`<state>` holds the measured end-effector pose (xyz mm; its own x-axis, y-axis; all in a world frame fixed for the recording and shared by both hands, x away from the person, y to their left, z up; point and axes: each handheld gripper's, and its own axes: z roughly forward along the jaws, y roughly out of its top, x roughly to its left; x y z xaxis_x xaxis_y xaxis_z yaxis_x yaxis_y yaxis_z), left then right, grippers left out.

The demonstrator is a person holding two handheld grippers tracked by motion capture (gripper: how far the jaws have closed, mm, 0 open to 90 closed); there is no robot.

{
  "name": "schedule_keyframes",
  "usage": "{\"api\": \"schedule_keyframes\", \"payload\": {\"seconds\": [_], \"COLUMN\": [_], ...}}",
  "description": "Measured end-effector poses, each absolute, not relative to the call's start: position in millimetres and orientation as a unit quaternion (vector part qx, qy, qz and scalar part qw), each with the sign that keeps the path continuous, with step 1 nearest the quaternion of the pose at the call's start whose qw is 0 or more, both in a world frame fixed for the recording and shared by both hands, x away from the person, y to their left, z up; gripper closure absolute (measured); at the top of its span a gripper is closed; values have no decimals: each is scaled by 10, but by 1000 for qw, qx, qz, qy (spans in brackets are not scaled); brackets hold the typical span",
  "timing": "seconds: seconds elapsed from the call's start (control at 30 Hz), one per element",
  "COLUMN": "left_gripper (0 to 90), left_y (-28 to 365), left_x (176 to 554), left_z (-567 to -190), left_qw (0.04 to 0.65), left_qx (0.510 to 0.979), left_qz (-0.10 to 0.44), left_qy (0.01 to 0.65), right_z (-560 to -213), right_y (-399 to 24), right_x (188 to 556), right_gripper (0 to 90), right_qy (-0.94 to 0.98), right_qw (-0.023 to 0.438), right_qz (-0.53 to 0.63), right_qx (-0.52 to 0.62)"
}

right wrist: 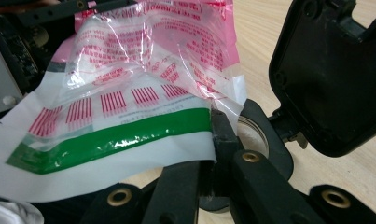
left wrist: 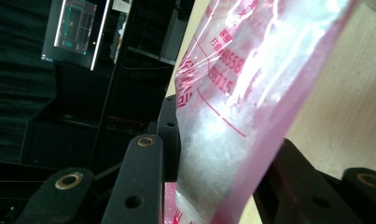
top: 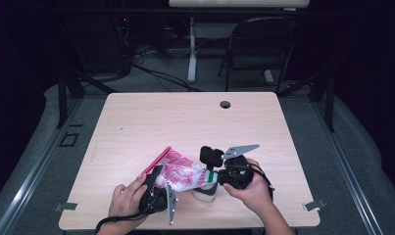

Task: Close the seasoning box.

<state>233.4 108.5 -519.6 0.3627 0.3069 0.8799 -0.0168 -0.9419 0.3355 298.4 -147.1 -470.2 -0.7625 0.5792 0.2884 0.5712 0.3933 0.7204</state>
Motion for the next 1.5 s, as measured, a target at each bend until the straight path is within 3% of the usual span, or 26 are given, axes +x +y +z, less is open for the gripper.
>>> {"api": "schedule_keyframes", "payload": {"seconds": [1.5], "left_gripper": [722], "left_y": [1246], "left_x": [2335], "left_z": [-5492], "left_qw": [230], "left_qx": [846], "left_qz": [450], "left_qy": [170], "right_z": [-4654], "right_y": [-1230], "right_x": [2949], "right_gripper": [900], "right_qy": [839], "right_qw": [17], "right_qz": [432], "right_qx": [330]}}
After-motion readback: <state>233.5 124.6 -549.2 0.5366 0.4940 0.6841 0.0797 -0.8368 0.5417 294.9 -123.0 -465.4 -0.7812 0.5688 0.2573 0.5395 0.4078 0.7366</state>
